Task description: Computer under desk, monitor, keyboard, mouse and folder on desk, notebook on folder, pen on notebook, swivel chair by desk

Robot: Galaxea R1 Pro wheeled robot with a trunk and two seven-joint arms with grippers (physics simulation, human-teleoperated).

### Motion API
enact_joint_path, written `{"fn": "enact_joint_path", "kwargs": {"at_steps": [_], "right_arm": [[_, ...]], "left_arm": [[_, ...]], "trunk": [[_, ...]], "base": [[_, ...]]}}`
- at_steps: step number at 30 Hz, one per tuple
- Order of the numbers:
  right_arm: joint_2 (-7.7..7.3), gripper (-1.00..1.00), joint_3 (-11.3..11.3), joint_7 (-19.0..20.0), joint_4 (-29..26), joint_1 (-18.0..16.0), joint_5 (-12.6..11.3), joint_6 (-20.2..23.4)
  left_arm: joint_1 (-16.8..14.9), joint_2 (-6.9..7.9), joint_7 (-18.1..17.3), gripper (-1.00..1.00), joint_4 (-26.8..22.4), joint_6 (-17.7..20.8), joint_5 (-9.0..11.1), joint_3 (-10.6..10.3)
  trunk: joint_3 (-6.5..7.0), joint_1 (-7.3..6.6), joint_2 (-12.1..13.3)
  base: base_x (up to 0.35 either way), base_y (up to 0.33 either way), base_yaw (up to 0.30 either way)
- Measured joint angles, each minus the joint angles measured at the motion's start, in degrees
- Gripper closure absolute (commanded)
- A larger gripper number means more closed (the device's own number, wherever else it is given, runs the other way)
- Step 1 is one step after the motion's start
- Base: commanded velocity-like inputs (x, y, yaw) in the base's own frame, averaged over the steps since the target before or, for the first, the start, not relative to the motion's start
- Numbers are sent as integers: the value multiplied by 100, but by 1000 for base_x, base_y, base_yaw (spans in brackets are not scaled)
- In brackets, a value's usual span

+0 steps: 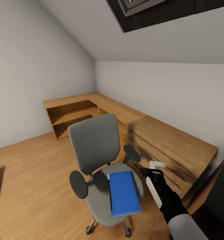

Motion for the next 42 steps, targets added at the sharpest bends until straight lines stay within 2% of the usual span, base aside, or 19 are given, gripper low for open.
{"fn": "enact_joint_path", "kwargs": {"at_steps": [19,32,42], "right_arm": [[4,-100,3,37,37,1,-9,-77],[78,-100,94,14,36,1,-12,-75],[91,-100,97,11,44,0,-3,-83]], "left_arm": [[-1,-15,-1,-100,1,-98,-10,-6],[-1,-19,-10,-100,1,-93,-23,-14],[0,-78,-10,-100,-8,-97,-27,-8]], "trunk": [[-25,0,0],[-26,0,0],[-26,0,0]], "base": [[0,0,45],[0,0,2],[0,0,206]]}}
